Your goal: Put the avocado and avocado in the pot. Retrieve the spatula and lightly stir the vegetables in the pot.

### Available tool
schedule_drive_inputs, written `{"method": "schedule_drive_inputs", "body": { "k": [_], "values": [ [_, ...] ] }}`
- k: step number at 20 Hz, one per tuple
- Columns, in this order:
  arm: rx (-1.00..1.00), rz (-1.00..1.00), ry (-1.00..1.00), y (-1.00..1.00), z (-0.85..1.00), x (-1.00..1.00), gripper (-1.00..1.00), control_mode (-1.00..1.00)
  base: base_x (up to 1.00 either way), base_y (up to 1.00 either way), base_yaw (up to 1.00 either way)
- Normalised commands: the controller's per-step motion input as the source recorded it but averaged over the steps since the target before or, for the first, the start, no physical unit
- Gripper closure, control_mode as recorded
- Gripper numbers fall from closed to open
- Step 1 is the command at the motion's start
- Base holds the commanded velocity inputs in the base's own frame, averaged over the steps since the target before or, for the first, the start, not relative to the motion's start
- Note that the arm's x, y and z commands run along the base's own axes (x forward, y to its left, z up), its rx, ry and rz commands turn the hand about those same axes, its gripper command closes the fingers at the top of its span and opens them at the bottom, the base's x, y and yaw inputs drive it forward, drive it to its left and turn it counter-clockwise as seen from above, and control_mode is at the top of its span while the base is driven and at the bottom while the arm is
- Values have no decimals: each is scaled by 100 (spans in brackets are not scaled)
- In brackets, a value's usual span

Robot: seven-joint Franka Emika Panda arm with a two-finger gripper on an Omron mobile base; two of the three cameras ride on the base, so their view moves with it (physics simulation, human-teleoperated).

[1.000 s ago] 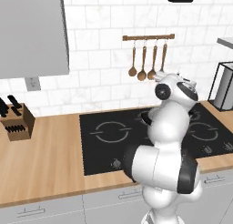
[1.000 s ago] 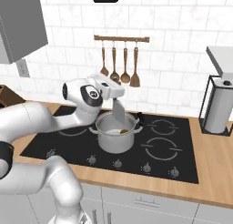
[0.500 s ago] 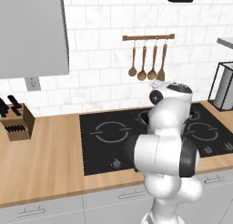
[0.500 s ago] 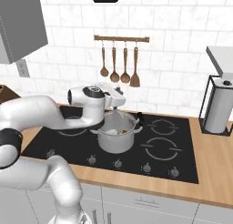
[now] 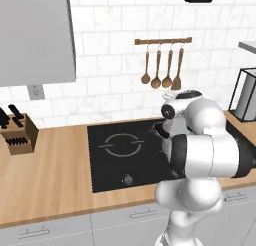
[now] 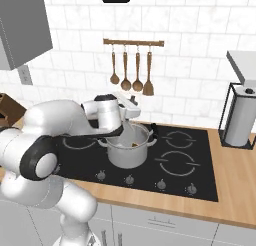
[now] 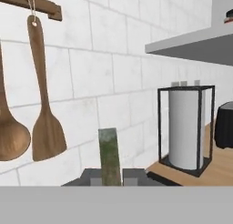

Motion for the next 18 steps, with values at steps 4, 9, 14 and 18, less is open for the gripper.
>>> {"method": "schedule_drive_inputs", "body": {
  "k": [4,9,14,18],
  "values": [
    [0,0,-29,0,0,-3,100,-100,0,0,0],
    [-6,0,-19,0,-15,-22,100,-100,0,0,0],
    [-13,0,-6,0,-49,-18,100,-100,0,0,0],
    [-7,0,0,0,-48,-3,100,-100,0,0,0]
  ]
}}
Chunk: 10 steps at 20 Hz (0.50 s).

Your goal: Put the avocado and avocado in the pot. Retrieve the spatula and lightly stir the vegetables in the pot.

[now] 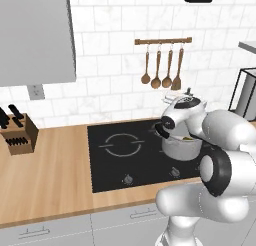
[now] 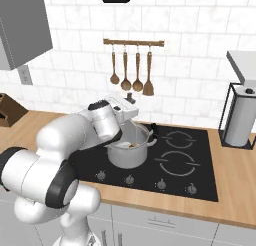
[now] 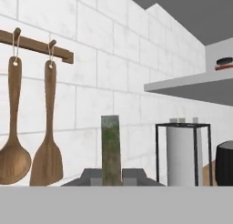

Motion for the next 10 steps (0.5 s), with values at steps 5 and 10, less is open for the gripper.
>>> {"method": "schedule_drive_inputs", "body": {
  "k": [5,10],
  "values": [
    [-1,0,0,6,-44,1,100,-100,0,0,0],
    [10,2,0,40,-18,6,100,-100,0,0,0]
  ]
}}
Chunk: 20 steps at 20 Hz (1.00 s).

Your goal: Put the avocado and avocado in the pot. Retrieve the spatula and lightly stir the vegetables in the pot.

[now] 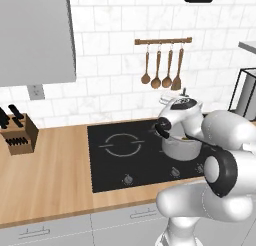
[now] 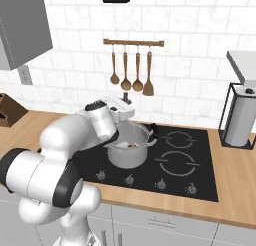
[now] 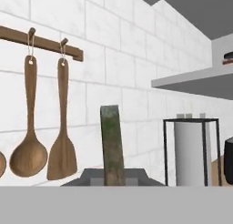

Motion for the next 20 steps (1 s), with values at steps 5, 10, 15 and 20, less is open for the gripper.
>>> {"method": "schedule_drive_inputs", "body": {
  "k": [5,10,15,20],
  "values": [
    [12,1,-2,9,0,5,100,-100,0,0,0],
    [3,0,-8,0,21,-47,100,-100,0,0,0],
    [0,0,-1,0,-1,0,100,-100,0,0,0],
    [0,0,3,-1,-52,25,100,-100,0,0,0]
  ]
}}
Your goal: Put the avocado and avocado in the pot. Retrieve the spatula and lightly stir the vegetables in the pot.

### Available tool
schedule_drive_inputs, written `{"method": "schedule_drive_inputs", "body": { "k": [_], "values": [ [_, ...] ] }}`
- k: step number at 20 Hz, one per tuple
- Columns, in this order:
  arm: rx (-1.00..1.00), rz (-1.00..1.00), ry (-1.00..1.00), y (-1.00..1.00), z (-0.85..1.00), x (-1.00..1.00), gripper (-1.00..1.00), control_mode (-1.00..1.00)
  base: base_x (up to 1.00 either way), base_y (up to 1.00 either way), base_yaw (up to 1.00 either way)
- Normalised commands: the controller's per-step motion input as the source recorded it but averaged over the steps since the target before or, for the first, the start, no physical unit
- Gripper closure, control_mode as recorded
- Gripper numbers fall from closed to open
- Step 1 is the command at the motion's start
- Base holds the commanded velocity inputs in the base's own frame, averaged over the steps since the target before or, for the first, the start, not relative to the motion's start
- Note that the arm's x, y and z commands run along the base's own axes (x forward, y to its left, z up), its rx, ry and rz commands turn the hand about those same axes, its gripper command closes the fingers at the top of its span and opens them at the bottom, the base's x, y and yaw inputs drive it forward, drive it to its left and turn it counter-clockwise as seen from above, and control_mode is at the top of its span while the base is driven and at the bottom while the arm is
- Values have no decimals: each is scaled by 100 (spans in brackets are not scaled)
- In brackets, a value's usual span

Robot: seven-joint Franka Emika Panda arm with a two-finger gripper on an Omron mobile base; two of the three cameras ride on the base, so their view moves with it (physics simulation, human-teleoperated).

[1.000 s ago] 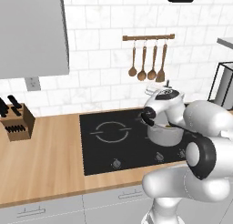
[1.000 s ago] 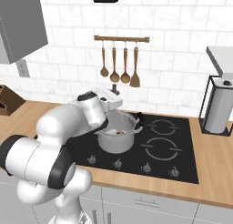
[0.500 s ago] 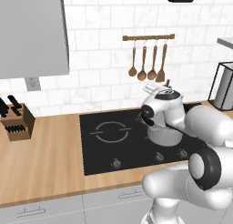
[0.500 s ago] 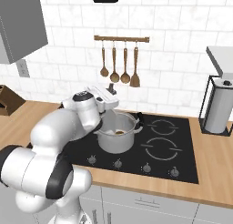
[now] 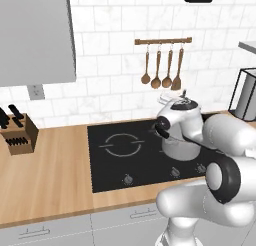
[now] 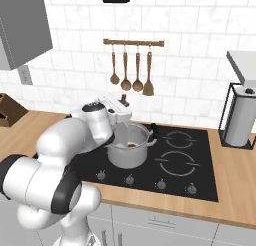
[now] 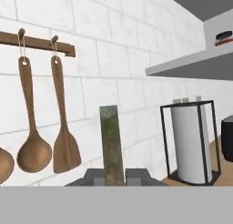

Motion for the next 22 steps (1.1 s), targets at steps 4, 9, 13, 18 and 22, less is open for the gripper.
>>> {"method": "schedule_drive_inputs", "body": {
  "k": [4,9,13,18,22],
  "values": [
    [0,0,3,-3,-67,0,100,-100,0,0,0],
    [-4,0,-4,0,-42,8,100,-100,0,0,0],
    [-13,0,-23,0,-13,17,100,-100,0,0,0],
    [-15,0,-13,0,-39,1,100,-100,0,0,0],
    [-2,-2,15,0,-57,-11,100,-100,0,0,0]
  ]
}}
